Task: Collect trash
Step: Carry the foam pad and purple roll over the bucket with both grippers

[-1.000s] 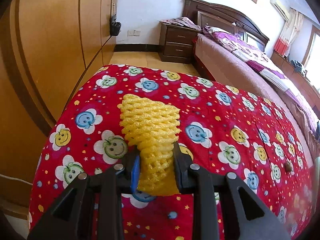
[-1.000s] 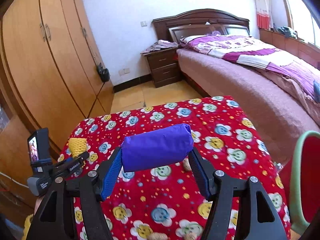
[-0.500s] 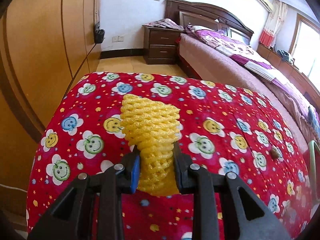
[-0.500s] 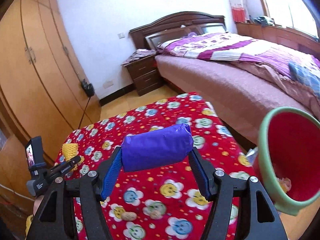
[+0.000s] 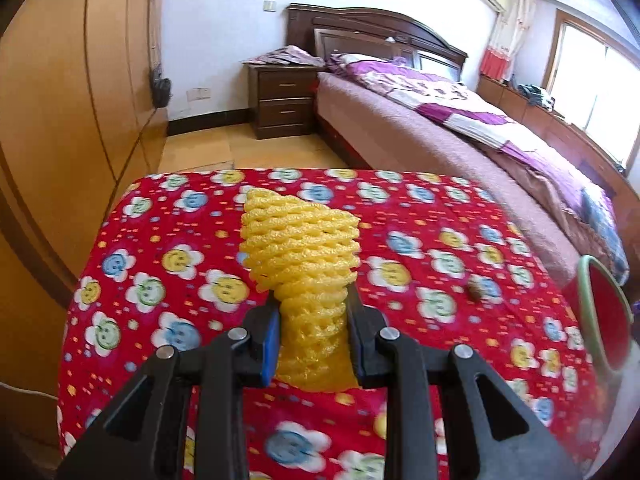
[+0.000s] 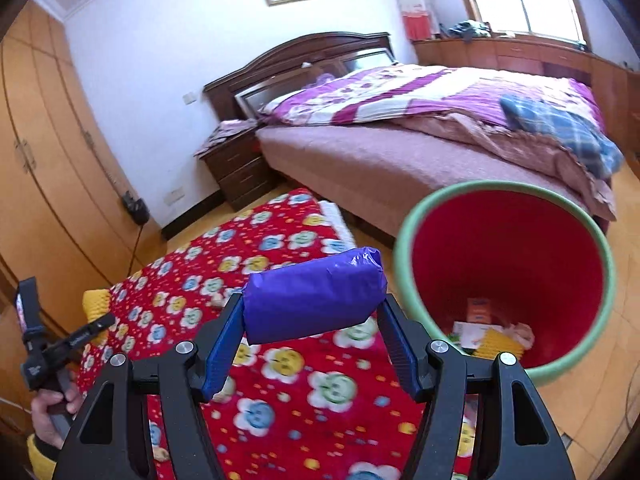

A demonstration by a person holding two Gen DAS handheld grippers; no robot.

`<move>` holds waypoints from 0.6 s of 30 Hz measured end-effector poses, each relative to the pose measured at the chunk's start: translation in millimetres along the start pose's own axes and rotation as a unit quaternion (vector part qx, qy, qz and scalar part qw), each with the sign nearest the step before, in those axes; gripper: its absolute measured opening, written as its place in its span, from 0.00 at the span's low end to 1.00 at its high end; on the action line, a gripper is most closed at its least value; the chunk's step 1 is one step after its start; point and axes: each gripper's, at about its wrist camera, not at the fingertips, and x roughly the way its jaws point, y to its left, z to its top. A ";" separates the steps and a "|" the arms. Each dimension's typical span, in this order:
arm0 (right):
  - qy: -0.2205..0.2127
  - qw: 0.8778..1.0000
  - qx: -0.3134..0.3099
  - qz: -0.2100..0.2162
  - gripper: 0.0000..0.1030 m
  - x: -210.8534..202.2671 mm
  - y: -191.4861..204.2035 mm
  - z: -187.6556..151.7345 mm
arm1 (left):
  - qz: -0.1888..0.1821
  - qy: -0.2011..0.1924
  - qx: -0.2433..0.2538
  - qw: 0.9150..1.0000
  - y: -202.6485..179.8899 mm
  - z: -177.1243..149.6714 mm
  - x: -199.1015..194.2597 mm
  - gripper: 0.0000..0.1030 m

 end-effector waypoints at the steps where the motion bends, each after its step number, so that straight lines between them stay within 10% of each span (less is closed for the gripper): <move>1: 0.000 1.000 0.003 -0.003 0.66 -2.2 -5.6 -0.9 | -0.006 0.001 0.001 1.000 -4.3 0.3 -2.2 0.27; 18: -0.014 0.996 0.061 -0.057 0.66 -24.9 -99.8 -1.1 | -0.113 0.028 0.079 0.990 -140.6 -10.3 -25.5 0.27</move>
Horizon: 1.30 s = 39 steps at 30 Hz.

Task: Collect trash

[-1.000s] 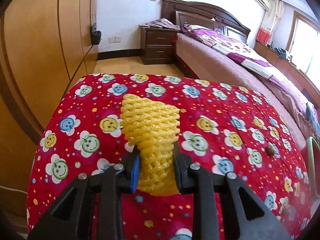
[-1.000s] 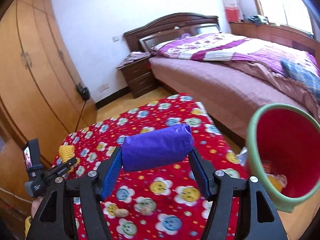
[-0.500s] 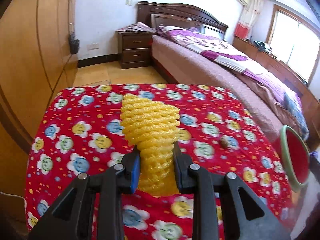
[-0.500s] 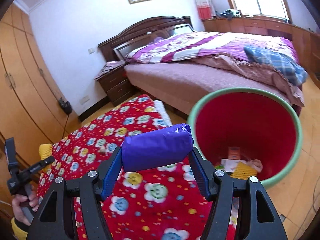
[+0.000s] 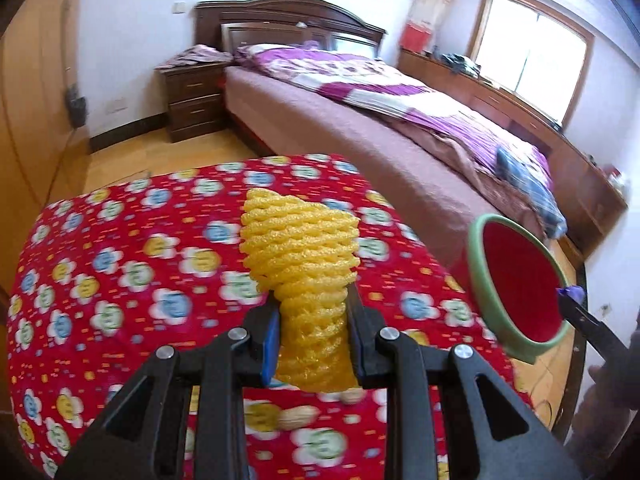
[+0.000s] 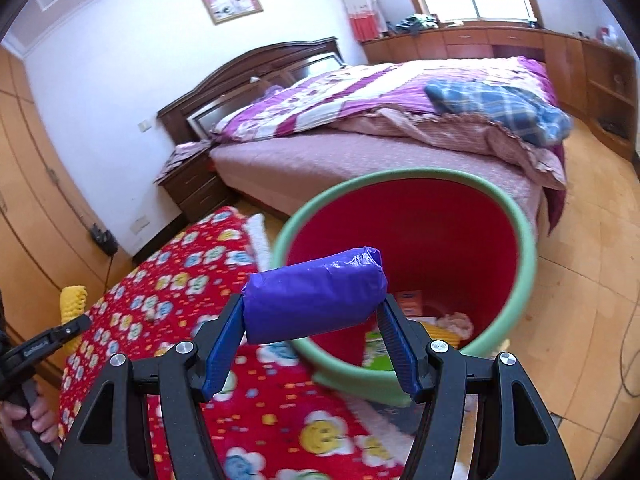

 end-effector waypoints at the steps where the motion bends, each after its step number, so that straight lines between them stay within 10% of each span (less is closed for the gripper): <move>1: 0.001 1.000 0.001 -0.007 0.66 0.5 -5.7 0.7 | -0.006 0.004 0.008 1.000 -11.5 0.7 3.7 0.27; 33: 0.001 1.000 0.003 -0.007 0.75 13.2 -69.0 5.6 | -0.122 0.075 0.143 0.979 -205.0 -7.3 94.1 0.29; 39: -0.010 1.000 0.002 -0.012 0.75 -1.0 -70.7 3.2 | -0.129 0.085 0.161 0.975 -226.1 -11.5 105.6 0.43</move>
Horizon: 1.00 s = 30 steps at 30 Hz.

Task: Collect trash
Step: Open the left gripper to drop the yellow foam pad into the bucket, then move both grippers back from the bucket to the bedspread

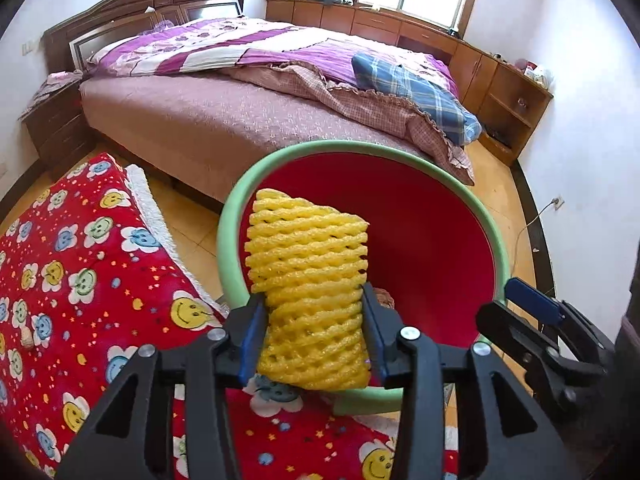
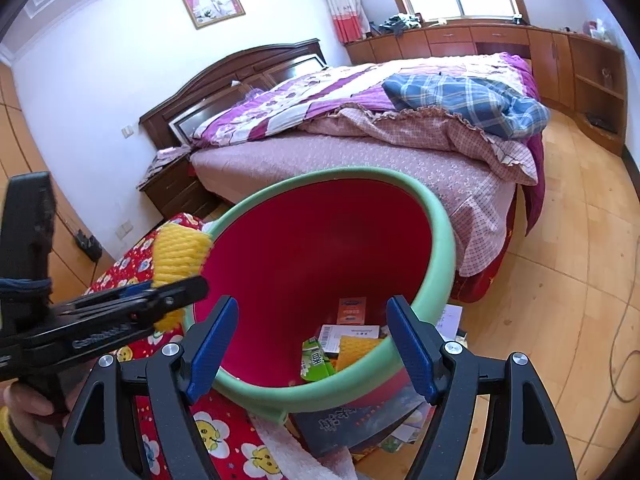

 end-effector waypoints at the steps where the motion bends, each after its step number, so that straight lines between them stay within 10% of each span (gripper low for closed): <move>1: -0.001 1.000 0.000 -0.003 0.75 -1.8 -0.5 -0.5 | 0.000 0.000 -0.001 1.000 -0.6 0.0 0.3 0.43; 8: -0.005 1.000 0.012 -0.005 0.75 -12.2 -2.7 -3.4 | 0.007 -0.020 0.004 1.000 -1.6 -2.7 -10.8 0.69; 30: -0.026 0.999 -0.018 0.037 0.75 -62.0 63.0 -20.6 | 0.101 -0.067 -0.066 0.990 41.3 -56.6 -110.2 0.69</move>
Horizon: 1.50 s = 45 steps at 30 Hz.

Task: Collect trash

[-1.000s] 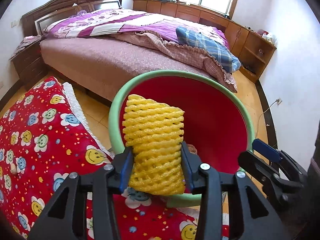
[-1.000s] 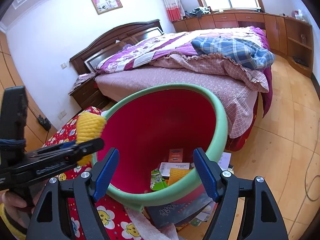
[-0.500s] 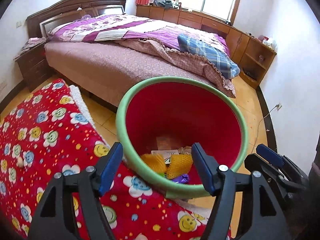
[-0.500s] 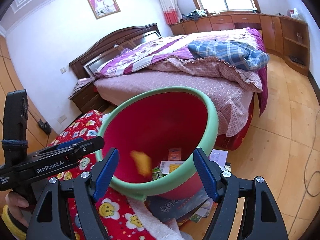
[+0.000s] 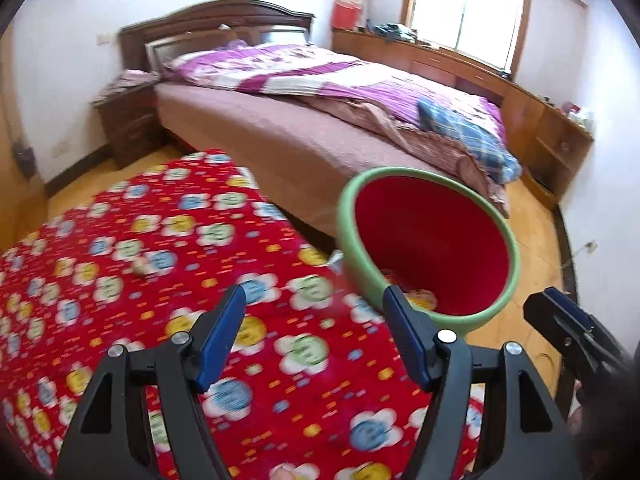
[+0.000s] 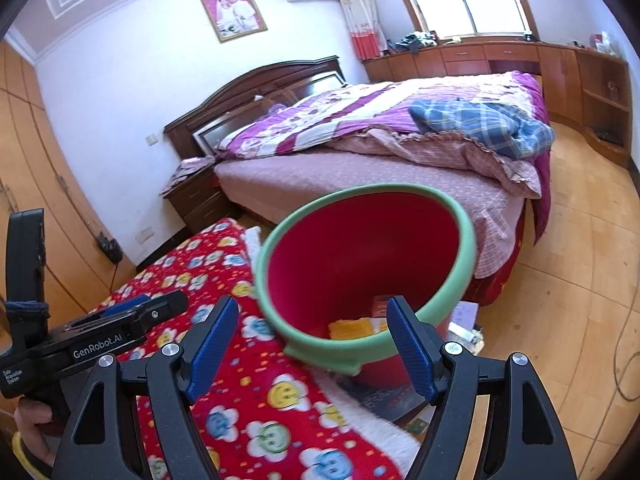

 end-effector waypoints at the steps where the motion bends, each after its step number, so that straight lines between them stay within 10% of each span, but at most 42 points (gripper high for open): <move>1: 0.000 1.000 -0.003 0.003 0.75 -0.6 4.3 -1.5 | 0.006 -0.004 -0.005 1.000 5.1 -3.4 -6.4 0.69; 45: 0.034 0.994 -0.093 0.053 0.75 14.2 107.3 -68.2 | 0.150 -0.042 -0.122 0.980 112.2 -94.5 -71.9 0.69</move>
